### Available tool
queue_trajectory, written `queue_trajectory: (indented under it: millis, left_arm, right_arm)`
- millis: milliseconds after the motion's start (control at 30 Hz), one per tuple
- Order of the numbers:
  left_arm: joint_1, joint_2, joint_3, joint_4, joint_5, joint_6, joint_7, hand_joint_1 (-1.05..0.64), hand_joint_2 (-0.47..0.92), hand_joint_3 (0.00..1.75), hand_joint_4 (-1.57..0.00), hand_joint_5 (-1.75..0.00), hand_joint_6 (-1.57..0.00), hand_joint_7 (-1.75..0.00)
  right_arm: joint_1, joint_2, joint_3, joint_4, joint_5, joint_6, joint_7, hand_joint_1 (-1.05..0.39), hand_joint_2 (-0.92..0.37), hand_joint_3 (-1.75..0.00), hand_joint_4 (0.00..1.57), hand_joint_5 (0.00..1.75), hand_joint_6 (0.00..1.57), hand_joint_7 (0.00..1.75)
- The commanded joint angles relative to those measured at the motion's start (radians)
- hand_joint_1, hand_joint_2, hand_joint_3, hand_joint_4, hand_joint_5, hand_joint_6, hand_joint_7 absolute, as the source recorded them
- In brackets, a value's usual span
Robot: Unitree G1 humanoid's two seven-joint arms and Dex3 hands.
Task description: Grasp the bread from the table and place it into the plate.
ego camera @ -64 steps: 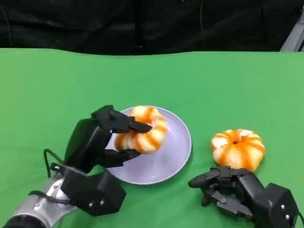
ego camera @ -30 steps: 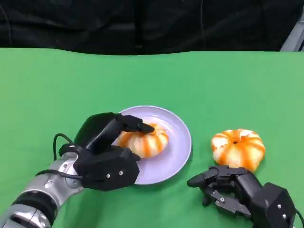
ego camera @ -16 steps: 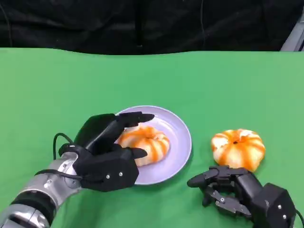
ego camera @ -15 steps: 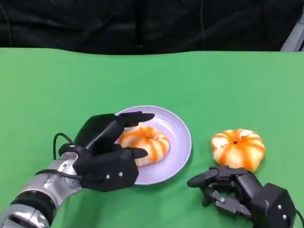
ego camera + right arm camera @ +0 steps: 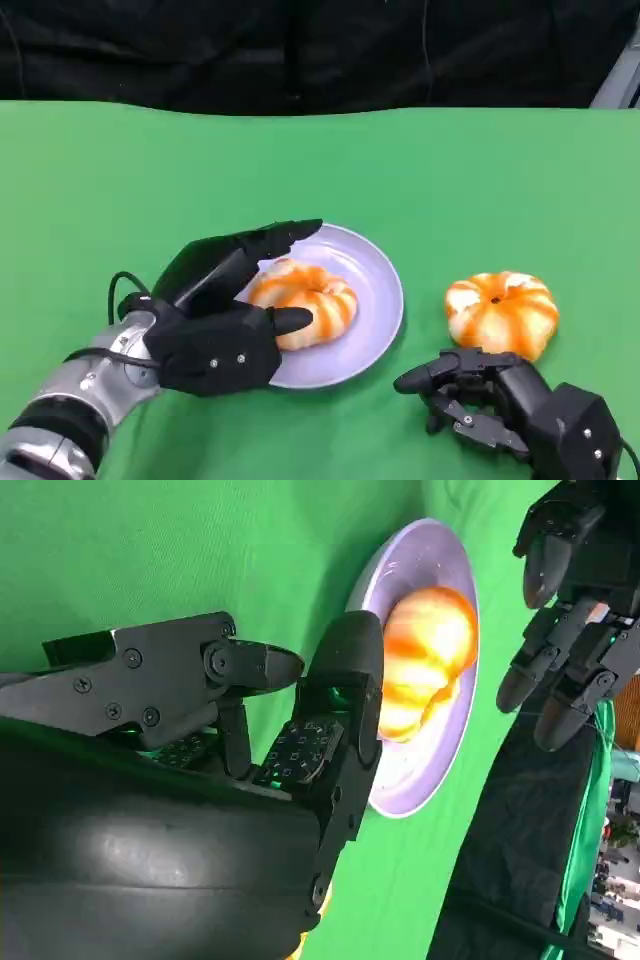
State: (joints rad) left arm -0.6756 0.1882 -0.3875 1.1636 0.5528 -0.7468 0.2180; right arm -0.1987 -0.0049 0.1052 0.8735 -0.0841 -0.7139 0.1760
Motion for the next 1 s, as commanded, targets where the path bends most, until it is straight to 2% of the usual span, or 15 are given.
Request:
queue_trajectory:
  millis: [33,367,433,500,700,967,1000]
  left_arm:
    - [0.011,0.022,0.01,-0.015,-0.015,-0.008,-0.008,-1.05,0.92,0.66,-0.29,0.0,-0.27,0.0]
    - [0.019,0.025,0.015,-0.024,-0.015,-0.015,0.002,-1.05,0.92,0.67,-0.27,0.0,-0.23,0.0]
    - [0.071,-0.013,0.134,-0.029,-0.183,-0.127,-0.026,-0.96,0.92,0.63,-0.32,-0.02,-0.23,0.0]
    - [0.1,-0.033,0.208,-0.032,-0.298,-0.189,-0.084,-0.92,0.92,0.59,-0.34,-0.02,-0.24,0.0]
    - [0.114,-0.041,0.254,-0.038,-0.365,-0.21,-0.178,-0.91,0.92,0.57,-0.36,-0.02,-0.26,-0.01]
    - [0.127,-0.044,0.283,-0.053,-0.373,-0.212,-0.208,-0.92,0.92,0.59,-0.39,-0.02,-0.26,-0.01]
    - [0.147,-0.056,0.315,-0.064,-0.452,-0.222,-0.282,-0.92,0.92,0.59,-0.39,-0.02,-0.26,-0.01]
  right_arm:
    - [0.023,-0.014,0.003,0.009,-0.01,0.032,0.003,-0.04,-0.92,-0.35,0.76,1.38,1.1,0.39]
    - [0.027,-0.014,0.003,0.0,-0.007,0.039,0.008,-0.04,-0.92,-0.35,0.76,1.38,1.1,0.39]
    - [0.021,-0.012,0.001,0.017,-0.004,0.023,0.011,-0.03,-0.92,-0.35,0.75,1.38,1.1,0.39]
    - [0.017,-0.012,0.0,0.028,-0.003,0.012,0.013,-0.03,-0.92,-0.36,0.75,1.37,1.1,0.39]
    - [0.011,-0.013,-0.001,0.045,-0.004,-0.004,0.014,-0.03,-0.92,-0.36,0.75,1.36,1.1,0.39]
    - [0.008,-0.011,-0.005,0.054,-0.002,-0.011,0.019,-0.03,-0.92,-0.37,0.75,1.36,1.1,0.39]
    - [0.008,-0.012,-0.004,0.054,-0.005,-0.01,0.017,-0.03,-0.92,-0.37,0.75,1.36,1.1,0.39]
